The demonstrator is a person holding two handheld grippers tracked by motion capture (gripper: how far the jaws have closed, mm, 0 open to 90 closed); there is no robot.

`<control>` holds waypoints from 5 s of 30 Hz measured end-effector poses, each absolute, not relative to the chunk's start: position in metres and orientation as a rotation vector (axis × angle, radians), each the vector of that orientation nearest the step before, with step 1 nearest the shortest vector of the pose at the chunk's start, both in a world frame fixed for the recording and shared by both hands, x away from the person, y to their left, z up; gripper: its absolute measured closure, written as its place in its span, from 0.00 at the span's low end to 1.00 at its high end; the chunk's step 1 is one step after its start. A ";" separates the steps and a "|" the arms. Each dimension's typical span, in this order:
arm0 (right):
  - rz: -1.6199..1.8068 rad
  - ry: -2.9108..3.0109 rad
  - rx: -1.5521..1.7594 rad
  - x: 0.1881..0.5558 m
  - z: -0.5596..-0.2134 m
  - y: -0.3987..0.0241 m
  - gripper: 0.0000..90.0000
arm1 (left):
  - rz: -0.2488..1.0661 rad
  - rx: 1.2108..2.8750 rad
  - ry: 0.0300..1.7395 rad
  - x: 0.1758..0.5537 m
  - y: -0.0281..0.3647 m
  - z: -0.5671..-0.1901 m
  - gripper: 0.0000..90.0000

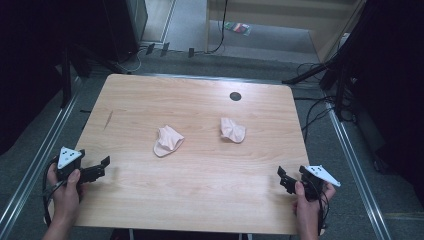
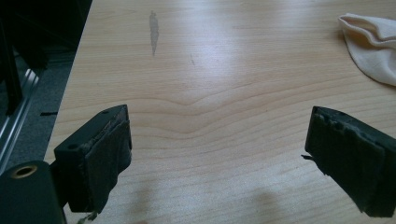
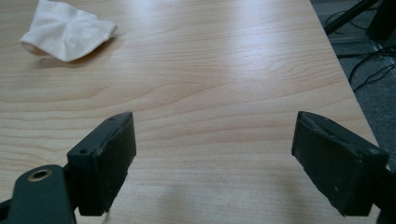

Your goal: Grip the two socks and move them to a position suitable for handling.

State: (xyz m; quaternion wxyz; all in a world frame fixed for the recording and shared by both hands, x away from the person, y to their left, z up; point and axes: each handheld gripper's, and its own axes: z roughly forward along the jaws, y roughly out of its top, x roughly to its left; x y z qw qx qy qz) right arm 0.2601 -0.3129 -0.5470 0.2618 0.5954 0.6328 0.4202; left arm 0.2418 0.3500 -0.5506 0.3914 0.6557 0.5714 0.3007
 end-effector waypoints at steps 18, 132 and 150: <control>1.262 1.780 1.441 0.257 -0.512 -0.256 0.15 | 0.762 1.657 1.461 0.242 0.350 -0.550 0.09; 1.250 2.009 1.409 0.235 -0.515 -0.078 0.47 | 0.485 1.833 1.104 0.229 0.174 -0.531 0.04; 1.197 2.129 1.394 0.252 -0.531 -0.079 0.97 | 0.336 2.021 1.078 0.243 0.122 -0.548 0.56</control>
